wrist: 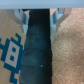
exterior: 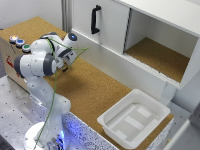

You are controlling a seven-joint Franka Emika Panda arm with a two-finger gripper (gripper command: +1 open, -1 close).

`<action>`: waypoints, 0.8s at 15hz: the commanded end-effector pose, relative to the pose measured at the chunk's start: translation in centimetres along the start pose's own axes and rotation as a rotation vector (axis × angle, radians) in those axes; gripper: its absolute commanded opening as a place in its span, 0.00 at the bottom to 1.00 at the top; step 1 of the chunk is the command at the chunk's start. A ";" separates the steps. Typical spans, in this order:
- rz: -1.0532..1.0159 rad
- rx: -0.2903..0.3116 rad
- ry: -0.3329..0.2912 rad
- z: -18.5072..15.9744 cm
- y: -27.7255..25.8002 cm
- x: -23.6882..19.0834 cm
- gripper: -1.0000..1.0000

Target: Grasp the drawer handle, then open it

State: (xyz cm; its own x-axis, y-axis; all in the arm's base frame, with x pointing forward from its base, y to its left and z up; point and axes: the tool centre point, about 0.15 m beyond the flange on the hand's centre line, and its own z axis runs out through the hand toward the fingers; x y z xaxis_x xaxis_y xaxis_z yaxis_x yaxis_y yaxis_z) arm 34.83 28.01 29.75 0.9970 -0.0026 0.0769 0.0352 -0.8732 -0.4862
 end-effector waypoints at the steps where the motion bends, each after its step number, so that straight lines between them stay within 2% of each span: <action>1: 0.003 0.027 0.025 -1.5 6.1 -1.9 0.00; 12: 0.033 -0.017 0.058 -6.7 12.3 -2.3 0.00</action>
State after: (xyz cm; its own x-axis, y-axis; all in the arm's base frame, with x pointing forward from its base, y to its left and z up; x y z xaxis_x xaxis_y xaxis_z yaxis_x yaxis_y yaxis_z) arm 34.74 19.35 29.68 0.9946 -0.0498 0.0912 -0.0024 -0.8883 -0.4593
